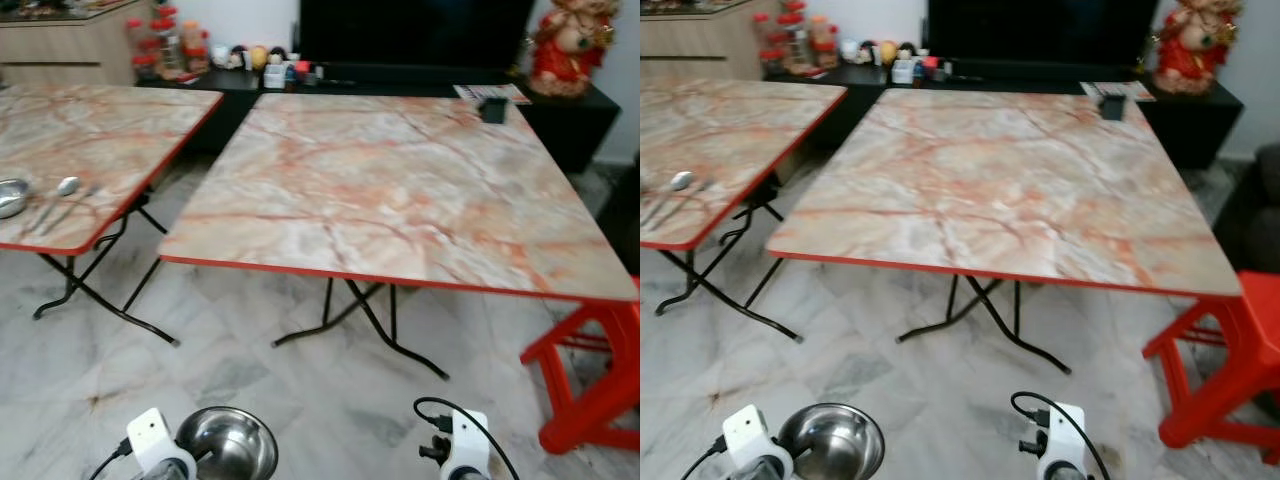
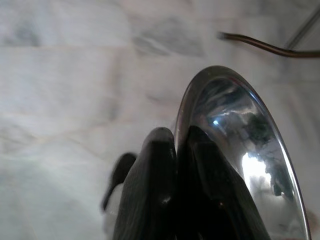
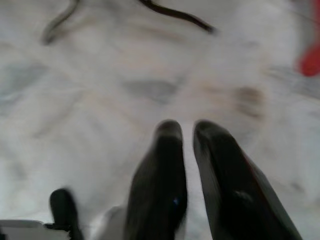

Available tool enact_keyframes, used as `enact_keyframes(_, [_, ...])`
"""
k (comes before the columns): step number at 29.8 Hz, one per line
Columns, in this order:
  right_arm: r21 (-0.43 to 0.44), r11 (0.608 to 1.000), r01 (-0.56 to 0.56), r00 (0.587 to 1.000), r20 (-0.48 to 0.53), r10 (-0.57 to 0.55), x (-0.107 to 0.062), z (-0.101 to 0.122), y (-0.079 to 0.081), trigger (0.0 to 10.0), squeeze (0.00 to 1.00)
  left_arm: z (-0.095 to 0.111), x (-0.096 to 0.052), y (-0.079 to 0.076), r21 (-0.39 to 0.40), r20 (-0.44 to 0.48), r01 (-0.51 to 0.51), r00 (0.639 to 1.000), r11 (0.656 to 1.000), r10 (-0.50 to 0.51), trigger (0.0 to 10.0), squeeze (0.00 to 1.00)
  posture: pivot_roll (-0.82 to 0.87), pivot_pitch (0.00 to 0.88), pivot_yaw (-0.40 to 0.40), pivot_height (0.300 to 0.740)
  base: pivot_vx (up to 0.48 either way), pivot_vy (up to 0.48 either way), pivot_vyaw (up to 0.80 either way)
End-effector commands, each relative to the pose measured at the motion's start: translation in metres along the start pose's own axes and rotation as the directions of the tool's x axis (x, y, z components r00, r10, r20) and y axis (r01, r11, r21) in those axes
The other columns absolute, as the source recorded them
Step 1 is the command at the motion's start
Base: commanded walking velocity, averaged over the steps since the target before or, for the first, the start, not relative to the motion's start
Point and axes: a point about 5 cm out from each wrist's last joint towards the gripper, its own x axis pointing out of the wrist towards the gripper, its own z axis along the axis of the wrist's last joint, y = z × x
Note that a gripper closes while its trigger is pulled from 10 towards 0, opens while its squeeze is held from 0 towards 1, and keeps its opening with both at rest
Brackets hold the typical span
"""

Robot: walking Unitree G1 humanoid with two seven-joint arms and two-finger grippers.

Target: Setting the table

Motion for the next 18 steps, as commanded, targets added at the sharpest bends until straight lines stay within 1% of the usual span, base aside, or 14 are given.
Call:
enact_keyframes(1, [0.005,1.0,-0.015,1.0,0.022,0.015,0.0022,0.0073,0.0069,10.0,0.0,0.0064,0.0007,0.0069,0.012,0.018,-0.014,1.0,1.0,0.014,10.0,0.0,-0.04,0.0,-0.021,0.74,0.0,-0.296,0.0])
enact_keyframes(4, [0.004,1.0,-0.014,1.0,0.022,0.014,0.0022,0.0075,0.0063,10.0,0.0,0.0057,0.0005,0.0071,0.014,0.016,-0.013,1.0,1.0,0.013,10.0,0.0,-0.04,0.0,-0.022,0.74,0.0,-0.292,0.0])
enact_keyframes(7, [0.005,1.0,-0.012,1.0,0.023,0.012,0.0023,0.008,0.0056,10.0,0.0,0.0046,0.0003,0.0062,0.081,0.011,0.0,1.0,0.997,0.0,10.0,0.0,-0.04,0.0,-0.023,0.74,0.0,0.0,0.0])
enact_keyframes(10, [0.019,1.0,-0.002,1.0,0.03,0.001,0.0024,0.0091,0.0043,10.0,0.0,0.0044,0.0002,0.0049,0.075,0.016,0.014,1.0,0.997,-0.016,10.0,0.0,-0.05,0.0,-0.02,0.74,0.0,0.0,0.0])
enact_keyframes(12, [0.02,1.0,0.003,0.999,0.033,-0.004,0.0024,0.01,0.0023,10.0,0.0,0.0029,-0.0001,0.0048,0.084,0.011,0.02,1.0,0.996,-0.021,10.0,0.0,-0.05,0.0,-0.018,0.74,0.0,0.0,0.0])
enact_keyframes(18, [0.019,1.0,0.009,1.0,0.026,-0.01,0.001,0.0056,-0.0005,10.0,0.0,0.0004,-0.0006,0.0052,0.09,0.001,0.028,1.0,0.996,-0.028,10.0,0.0,-0.05,0.0,-0.017,0.74,0.0,0.0,0.0])
